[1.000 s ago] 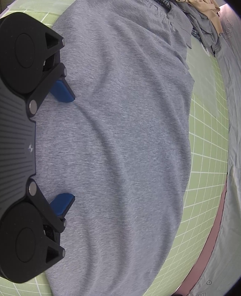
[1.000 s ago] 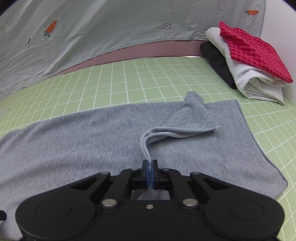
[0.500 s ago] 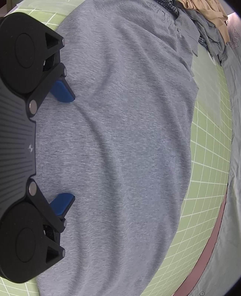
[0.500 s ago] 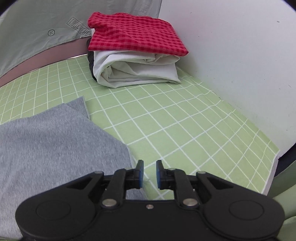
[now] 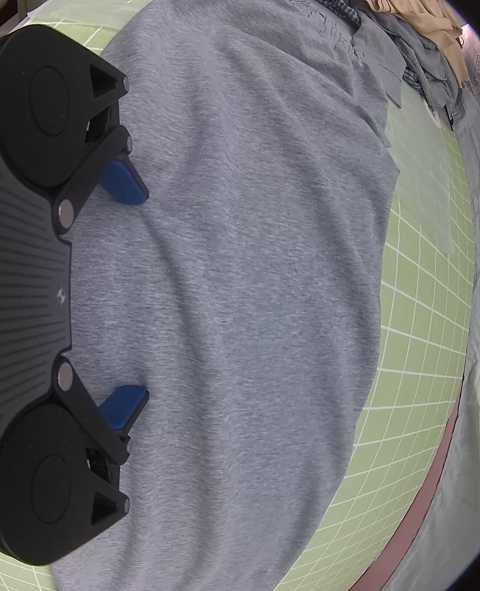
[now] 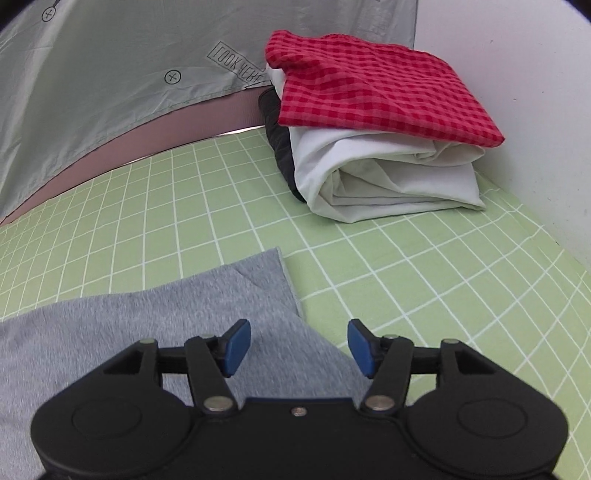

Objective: Fold clothes

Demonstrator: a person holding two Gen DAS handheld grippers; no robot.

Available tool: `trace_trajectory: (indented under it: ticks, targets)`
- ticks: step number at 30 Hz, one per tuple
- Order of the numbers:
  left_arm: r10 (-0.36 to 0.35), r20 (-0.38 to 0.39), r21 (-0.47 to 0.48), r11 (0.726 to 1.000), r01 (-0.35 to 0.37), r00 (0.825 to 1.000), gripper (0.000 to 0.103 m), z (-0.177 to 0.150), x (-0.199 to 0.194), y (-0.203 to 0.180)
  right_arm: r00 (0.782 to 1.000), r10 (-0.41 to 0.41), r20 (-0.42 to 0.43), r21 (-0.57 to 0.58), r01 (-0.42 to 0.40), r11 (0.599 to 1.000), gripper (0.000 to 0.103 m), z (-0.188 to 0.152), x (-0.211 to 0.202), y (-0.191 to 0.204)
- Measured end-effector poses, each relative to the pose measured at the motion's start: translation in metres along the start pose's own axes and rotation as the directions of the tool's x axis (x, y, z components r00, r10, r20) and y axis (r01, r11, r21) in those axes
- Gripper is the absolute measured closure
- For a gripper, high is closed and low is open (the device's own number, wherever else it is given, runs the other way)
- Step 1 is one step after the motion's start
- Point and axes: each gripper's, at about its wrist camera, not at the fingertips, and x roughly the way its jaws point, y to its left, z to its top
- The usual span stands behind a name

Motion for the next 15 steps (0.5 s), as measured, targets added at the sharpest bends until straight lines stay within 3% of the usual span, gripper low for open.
trace_trajectory:
  ticks: [3,4,5,7,12,15]
  targets:
    - [0.0,0.003,-0.002,1.0,0.0,1.0,0.0,-0.001,0.0,0.001,0.999,0.006,-0.041,-0.011,-0.007,1.0,0.039,0.004,0.01,0.0]
    - [0.0,0.004,-0.003,1.0,0.0,1.0,0.0,-0.001,-0.001,0.001,0.998,0.009,-0.055,-0.011,-0.01,1.0,0.045,0.003,0.012,-0.002]
    - [0.0,0.004,-0.004,1.0,0.0,1.0,0.0,-0.001,0.0,0.001,0.998,0.016,-0.066,-0.001,-0.016,1.0,0.068,0.002,0.011,-0.004]
    - [0.0,0.004,-0.003,1.0,0.0,1.0,0.0,-0.002,0.0,0.0,0.997,0.042,-0.058,0.035,-0.04,0.999,0.099,-0.001,0.005,-0.007]
    - [-0.001,0.005,0.0,1.0,0.001,1.0,0.0,-0.001,0.0,0.001,0.997,0.069,0.023,-0.017,-0.069,0.997,0.1,-0.005,-0.026,0.008]
    - [-0.001,0.005,-0.001,1.0,0.001,1.0,0.0,-0.001,0.0,0.0,0.986,0.165,0.022,-0.033,-0.165,0.986,0.1,-0.015,-0.044,0.026]
